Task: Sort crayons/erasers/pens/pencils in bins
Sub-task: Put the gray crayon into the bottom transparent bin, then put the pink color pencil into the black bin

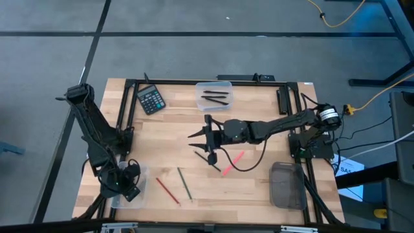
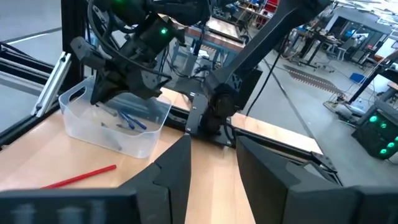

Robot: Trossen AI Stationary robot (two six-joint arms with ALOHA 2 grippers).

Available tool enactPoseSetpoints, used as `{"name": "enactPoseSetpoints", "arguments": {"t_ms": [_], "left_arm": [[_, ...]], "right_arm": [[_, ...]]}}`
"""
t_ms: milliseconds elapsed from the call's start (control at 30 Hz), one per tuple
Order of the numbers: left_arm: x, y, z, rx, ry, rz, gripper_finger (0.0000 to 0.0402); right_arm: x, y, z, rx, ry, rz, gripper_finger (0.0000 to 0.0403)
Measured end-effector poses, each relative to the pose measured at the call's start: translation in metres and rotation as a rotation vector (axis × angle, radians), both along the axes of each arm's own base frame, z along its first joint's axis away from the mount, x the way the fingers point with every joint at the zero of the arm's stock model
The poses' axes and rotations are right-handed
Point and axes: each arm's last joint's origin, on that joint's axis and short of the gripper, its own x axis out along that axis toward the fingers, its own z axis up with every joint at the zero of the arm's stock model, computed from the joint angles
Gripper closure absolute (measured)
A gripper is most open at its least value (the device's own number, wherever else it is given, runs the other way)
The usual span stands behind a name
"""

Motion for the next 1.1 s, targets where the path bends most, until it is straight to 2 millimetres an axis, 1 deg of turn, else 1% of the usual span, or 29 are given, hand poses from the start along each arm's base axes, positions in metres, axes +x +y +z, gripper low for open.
{"name": "enactPoseSetpoints", "arguments": {"t_ms": [167,267,367,467,667,767,933,1000,1100], "left_arm": [[-0.001,0.001,-0.001,0.011,0.013,-0.003,0.0388],[-0.003,0.005,-0.004,0.063,0.037,-0.003,0.0388],[-0.006,0.012,-0.008,0.122,0.098,0.022,0.0388],[-0.008,0.014,-0.009,0.136,0.157,0.032,0.0388],[-0.009,0.015,-0.010,0.153,0.162,0.002,0.0387],[-0.010,0.016,-0.010,0.173,0.157,-0.017,0.0376],[-0.012,0.021,-0.012,0.225,0.174,-0.028,0.0337],[-0.014,0.026,-0.014,0.261,0.217,0.024,0.0323],[-0.017,0.031,-0.015,0.295,0.292,0.074,0.0311]], "right_arm": [[-0.001,0.000,-0.003,-0.005,0.030,0.000,0.0269],[-0.001,0.000,-0.004,-0.007,0.045,0.000,0.0269],[-0.001,0.000,-0.007,-0.011,0.068,0.000,0.0269],[-0.001,0.000,-0.007,-0.012,0.073,0.000,0.0269],[-0.001,0.000,-0.006,-0.008,0.066,-0.001,0.0269],[-0.001,0.000,-0.006,0.015,0.067,0.008,0.0270],[-0.001,0.001,-0.006,0.034,0.063,0.021,0.0270],[-0.001,-0.001,-0.006,0.080,0.069,-0.031,0.0270],[-0.002,-0.005,-0.011,0.131,0.113,-0.175,0.0270]]}}
